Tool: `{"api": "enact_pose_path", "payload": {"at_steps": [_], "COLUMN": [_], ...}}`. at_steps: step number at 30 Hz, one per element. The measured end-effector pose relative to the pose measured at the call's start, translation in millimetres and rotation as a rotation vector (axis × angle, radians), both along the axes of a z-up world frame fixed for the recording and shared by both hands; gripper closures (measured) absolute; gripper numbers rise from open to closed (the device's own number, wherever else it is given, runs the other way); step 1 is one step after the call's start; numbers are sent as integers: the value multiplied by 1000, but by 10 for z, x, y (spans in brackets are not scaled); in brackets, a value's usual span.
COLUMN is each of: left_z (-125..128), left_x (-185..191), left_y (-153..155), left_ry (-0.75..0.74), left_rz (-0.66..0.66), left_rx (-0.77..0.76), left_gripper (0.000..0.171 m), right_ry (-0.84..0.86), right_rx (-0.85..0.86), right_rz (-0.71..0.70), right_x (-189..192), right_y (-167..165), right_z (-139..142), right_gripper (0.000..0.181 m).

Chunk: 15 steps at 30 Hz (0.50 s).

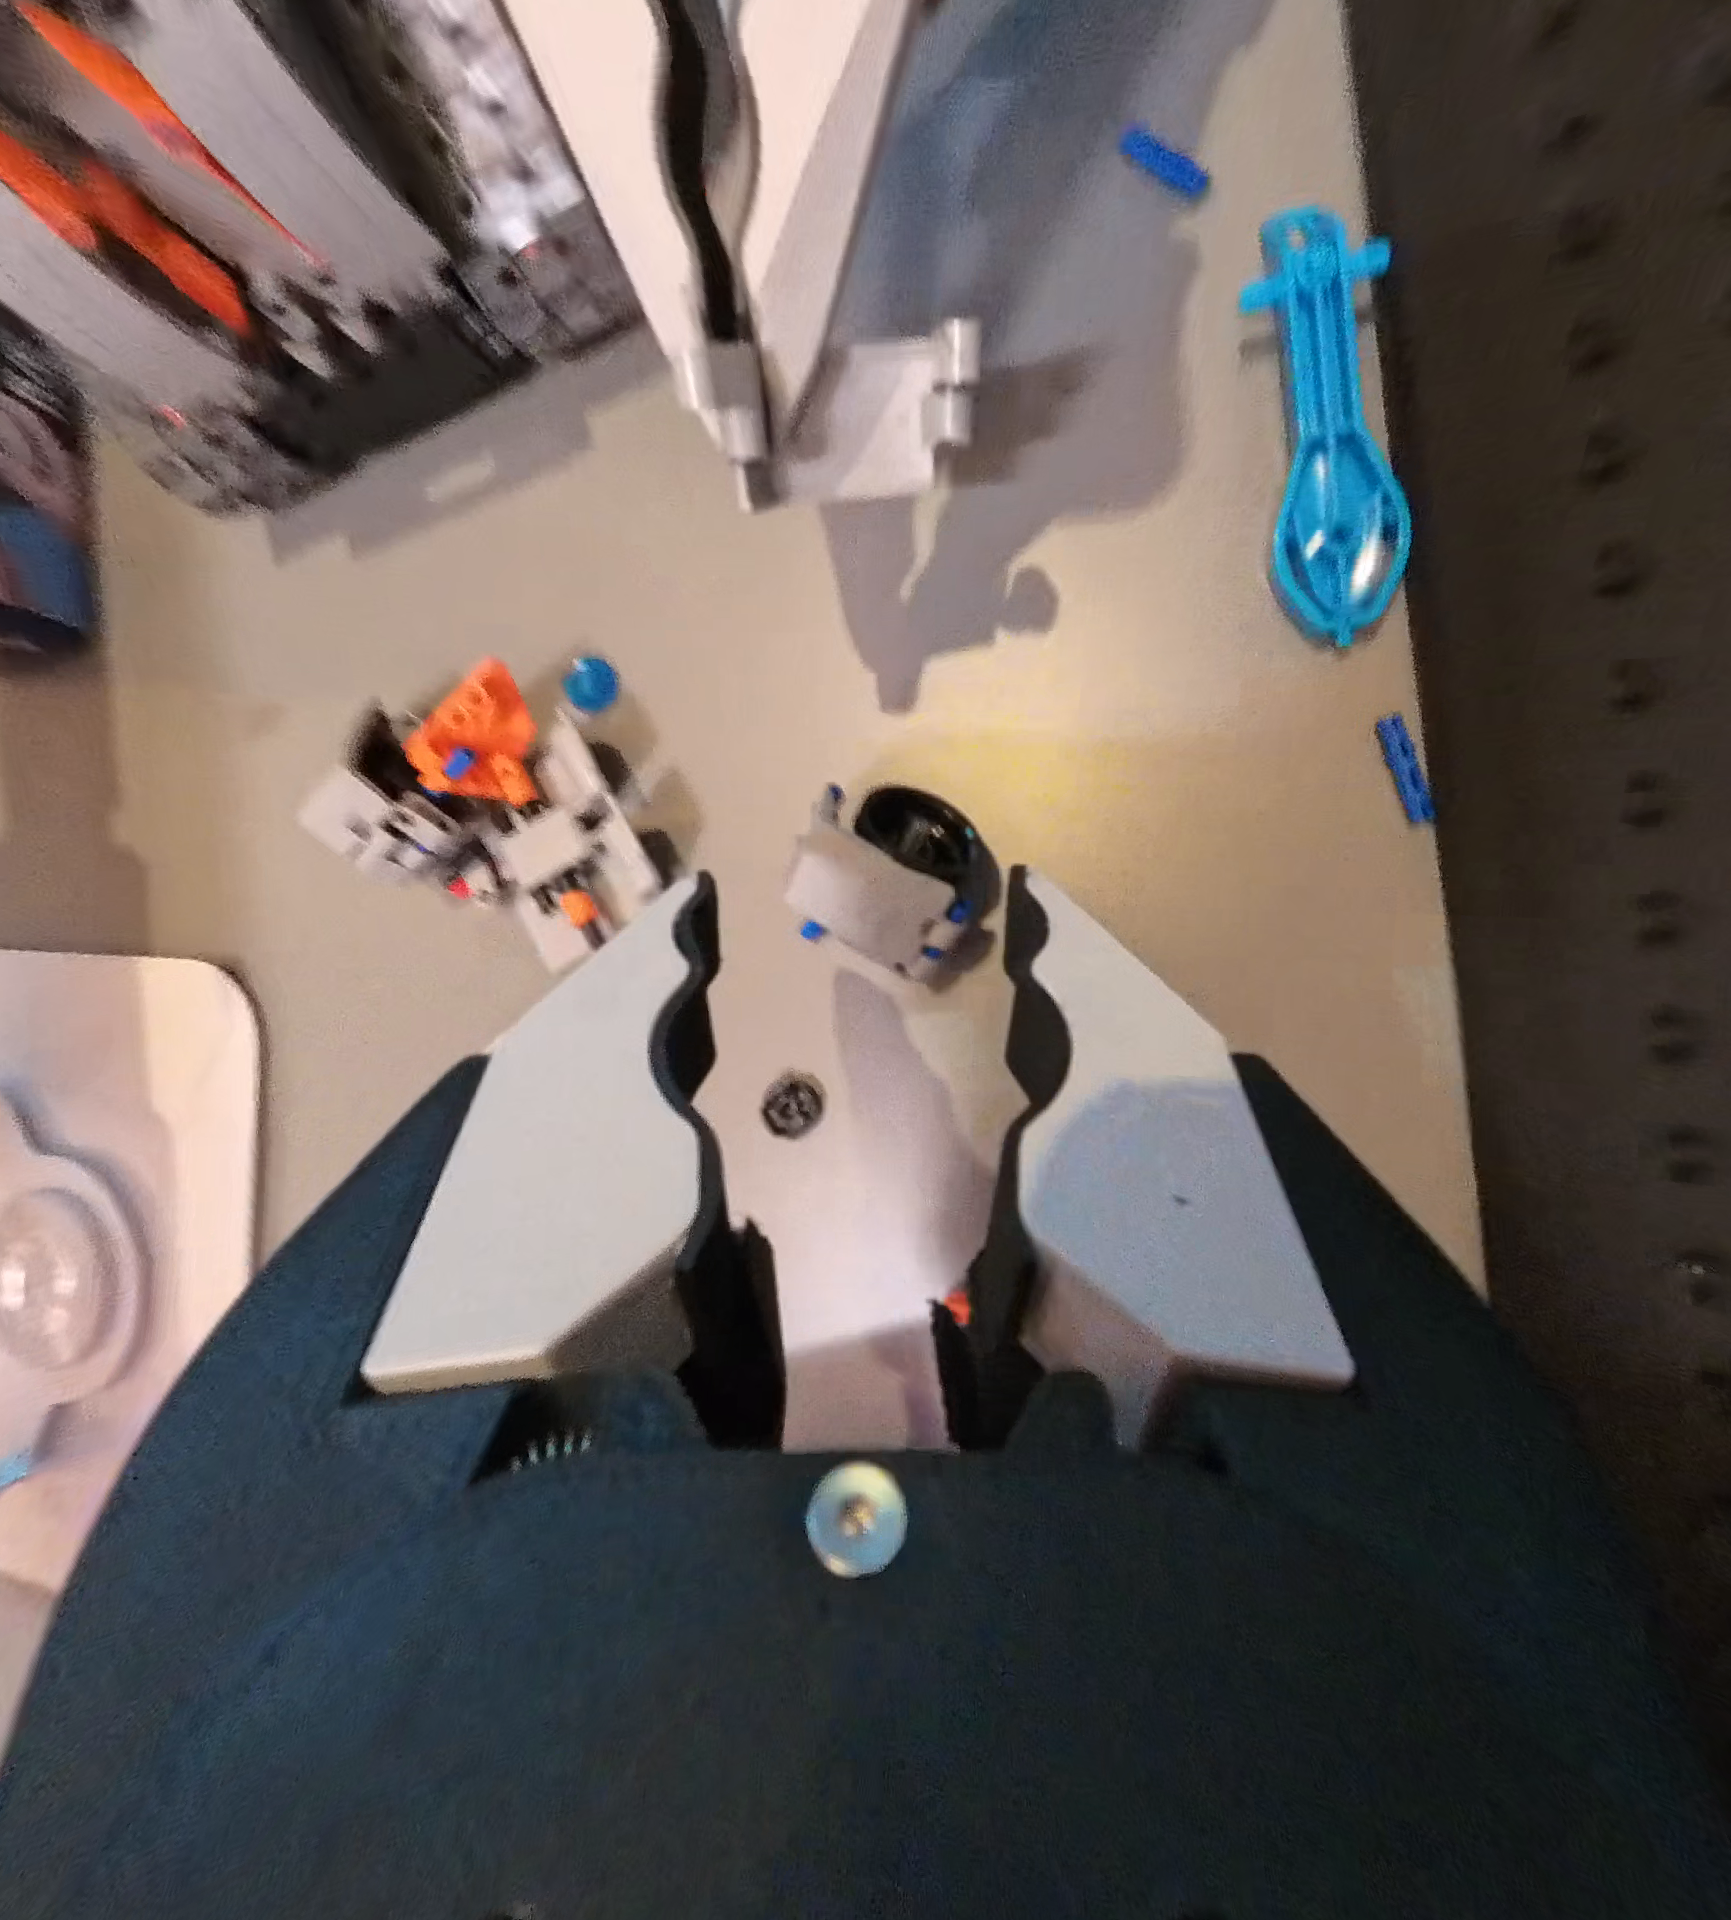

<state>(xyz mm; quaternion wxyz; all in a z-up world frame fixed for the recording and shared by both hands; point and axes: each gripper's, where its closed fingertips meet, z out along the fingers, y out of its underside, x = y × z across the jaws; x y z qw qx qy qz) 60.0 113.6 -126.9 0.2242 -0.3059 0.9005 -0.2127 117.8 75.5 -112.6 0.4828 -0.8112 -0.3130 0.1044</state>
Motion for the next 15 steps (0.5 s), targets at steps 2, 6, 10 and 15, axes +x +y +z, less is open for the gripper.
{"api": "enact_pose_path", "payload": {"at_steps": [2, 6, 10, 15], "left_z": [-137, -289, -446, -437], "left_x": [1, 11, 61, 153], "left_y": [68, -10, -37, -46], "left_ry": [32, 71, 93, 53], "left_rz": [19, -1, -4, 48], "left_rx": [17, 43, 121, 107], "left_gripper": [113, 106, 120, 128], "right_ry": [-32, -53, -95, -102], "right_rx": [-21, -60, -89, -108], "right_rz": [5, 29, 28, 16], "right_x": [-39, -140, -150, -128], "right_y": [14, 27, 34, 41], "right_z": [-91, -229, -338, -381], "right_gripper": [181, 181, 181, 181]}}
